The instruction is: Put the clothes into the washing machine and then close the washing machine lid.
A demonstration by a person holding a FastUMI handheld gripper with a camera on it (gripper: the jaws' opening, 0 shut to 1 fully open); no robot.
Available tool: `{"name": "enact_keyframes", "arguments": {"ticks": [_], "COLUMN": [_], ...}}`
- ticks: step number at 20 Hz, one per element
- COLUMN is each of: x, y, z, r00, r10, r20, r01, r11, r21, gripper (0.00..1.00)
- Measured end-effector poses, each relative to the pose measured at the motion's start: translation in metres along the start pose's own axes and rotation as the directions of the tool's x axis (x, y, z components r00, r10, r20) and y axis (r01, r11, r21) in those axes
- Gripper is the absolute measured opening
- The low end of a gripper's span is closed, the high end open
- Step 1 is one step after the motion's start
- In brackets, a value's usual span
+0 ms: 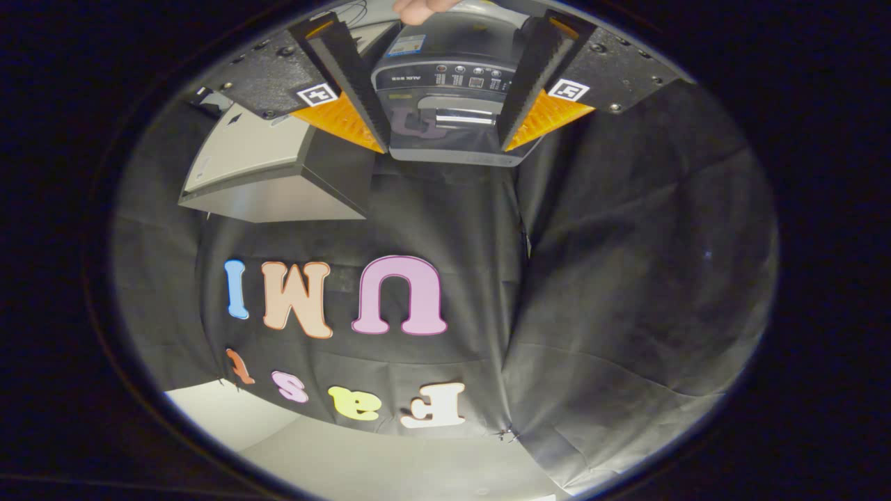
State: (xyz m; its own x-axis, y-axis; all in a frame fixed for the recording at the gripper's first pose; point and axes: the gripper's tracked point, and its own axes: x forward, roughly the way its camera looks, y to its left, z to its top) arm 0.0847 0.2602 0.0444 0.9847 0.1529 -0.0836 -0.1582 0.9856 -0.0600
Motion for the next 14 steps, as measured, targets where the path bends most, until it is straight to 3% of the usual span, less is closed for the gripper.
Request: {"name": "enact_keyframes", "arguments": {"ticks": [5, 14], "x": [-0.012, -0.035], "y": [-0.029, -0.045], "z": [-0.008, -0.002], "r00": [1.000, 0.991], "r10": [-0.024, -0.010], "r20": [0.019, 0.134], "r01": [0.025, 0.003], "r11": [0.999, 0.999], "r21": [-0.024, 0.052], "gripper": [0.94, 0.94]}}
